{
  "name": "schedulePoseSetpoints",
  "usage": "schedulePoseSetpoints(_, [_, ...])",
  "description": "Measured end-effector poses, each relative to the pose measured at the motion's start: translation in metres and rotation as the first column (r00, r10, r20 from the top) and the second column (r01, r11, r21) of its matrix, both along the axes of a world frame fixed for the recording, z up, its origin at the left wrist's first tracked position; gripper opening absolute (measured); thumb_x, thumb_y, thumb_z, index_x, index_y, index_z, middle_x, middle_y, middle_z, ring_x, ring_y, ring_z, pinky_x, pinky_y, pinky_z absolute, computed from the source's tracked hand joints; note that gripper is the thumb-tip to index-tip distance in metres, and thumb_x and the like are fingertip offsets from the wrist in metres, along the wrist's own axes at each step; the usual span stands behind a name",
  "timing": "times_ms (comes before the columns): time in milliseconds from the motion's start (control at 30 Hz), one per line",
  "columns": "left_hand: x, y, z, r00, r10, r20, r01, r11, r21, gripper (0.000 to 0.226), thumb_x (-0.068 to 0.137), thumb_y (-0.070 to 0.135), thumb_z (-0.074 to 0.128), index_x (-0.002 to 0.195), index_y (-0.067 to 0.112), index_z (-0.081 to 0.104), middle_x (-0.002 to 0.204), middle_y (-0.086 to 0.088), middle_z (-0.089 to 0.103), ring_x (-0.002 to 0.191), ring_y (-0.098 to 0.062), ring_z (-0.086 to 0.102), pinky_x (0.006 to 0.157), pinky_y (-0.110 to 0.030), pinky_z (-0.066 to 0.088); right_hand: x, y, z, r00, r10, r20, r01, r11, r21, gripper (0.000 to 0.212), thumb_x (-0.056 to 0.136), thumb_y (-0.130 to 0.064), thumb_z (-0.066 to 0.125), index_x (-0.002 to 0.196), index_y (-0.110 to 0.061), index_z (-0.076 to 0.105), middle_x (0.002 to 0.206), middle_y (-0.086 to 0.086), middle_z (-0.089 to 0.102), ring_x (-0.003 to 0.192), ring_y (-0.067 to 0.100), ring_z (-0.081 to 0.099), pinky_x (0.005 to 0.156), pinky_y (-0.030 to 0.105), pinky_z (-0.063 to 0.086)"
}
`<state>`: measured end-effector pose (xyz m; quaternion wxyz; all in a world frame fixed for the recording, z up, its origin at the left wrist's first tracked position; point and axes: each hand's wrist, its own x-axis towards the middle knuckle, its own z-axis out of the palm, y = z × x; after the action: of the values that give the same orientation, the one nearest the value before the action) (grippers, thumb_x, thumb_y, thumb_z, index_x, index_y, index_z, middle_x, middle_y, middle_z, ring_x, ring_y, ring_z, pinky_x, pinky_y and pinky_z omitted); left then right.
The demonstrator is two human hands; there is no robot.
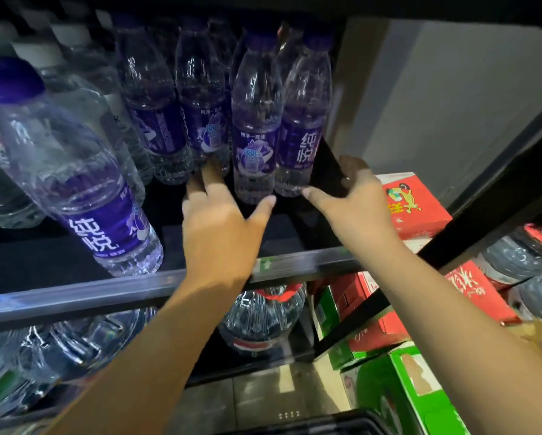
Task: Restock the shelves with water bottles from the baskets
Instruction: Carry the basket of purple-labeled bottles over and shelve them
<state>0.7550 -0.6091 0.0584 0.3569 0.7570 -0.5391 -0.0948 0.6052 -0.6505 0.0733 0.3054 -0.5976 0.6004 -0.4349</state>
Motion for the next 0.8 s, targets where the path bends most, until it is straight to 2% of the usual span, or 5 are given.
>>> schedulePoseSetpoints(67, [-0.002,0.04,-0.009,0.994,-0.085,0.072,0.09,0.994,-0.067,0.08,0.086,0.053,0.062,0.143,0.005,0.033,0.139,-0.018,0.042,0.131,-0.034,0.039,0.109,-0.044,0.036,-0.01,0.035,-0.01,0.987,-0.013,-0.163,-0.002,0.996,-0.094,0.064,0.081,-0.025,0.074,0.137,-0.014,0.045,0.133,-0.001,0.055,0.125,0.013,0.048,0.108,0.029,0.037])
schedulePoseSetpoints(167, [-0.004,0.102,-0.033,0.963,-0.169,0.212,0.179,0.983,-0.032,0.076,0.09,0.058,0.051,0.145,0.011,0.03,0.148,-0.017,0.037,0.14,-0.033,0.031,0.113,-0.05,0.032,-0.024,0.093,-0.028,0.938,0.019,-0.347,-0.063,0.991,-0.116,0.064,0.086,-0.025,0.069,0.142,-0.012,0.041,0.138,0.002,0.046,0.131,0.017,0.035,0.106,0.016,0.021])
schedulePoseSetpoints(300, [0.0,0.182,-0.067,0.907,-0.295,0.301,0.273,0.955,0.115,0.072,0.089,0.052,0.052,0.142,0.008,0.031,0.146,-0.023,0.039,0.138,-0.04,0.033,0.112,-0.056,0.031,-0.041,0.166,-0.075,0.839,0.049,-0.542,-0.112,0.99,-0.083,0.053,0.086,-0.026,0.065,0.129,0.002,0.051,0.123,0.016,0.055,0.118,0.036,0.048,0.105,0.035,0.033])
schedulePoseSetpoints(500, [0.008,0.291,-0.131,0.886,-0.401,0.234,0.27,0.855,0.442,0.076,0.089,0.058,0.041,0.143,0.005,0.033,0.146,-0.025,0.039,0.137,-0.041,0.035,0.11,-0.056,0.033,-0.049,0.3,-0.151,0.814,0.216,-0.54,-0.086,0.963,0.255,0.061,0.087,-0.035,0.052,0.133,0.004,0.046,0.129,0.024,0.05,0.12,0.042,0.045,0.101,0.051,0.041])
schedulePoseSetpoints(800, [0.0,0.394,-0.206,0.89,-0.445,0.096,0.249,0.652,0.716,0.092,0.086,0.074,0.028,0.149,0.008,0.025,0.149,-0.022,0.035,0.14,-0.038,0.032,0.114,-0.051,0.03,-0.068,0.429,-0.232,0.773,0.368,-0.517,0.036,0.787,0.616,0.078,0.086,-0.058,0.048,0.13,0.007,0.051,0.124,0.022,0.059,0.115,0.039,0.055,0.1,0.047,0.042])
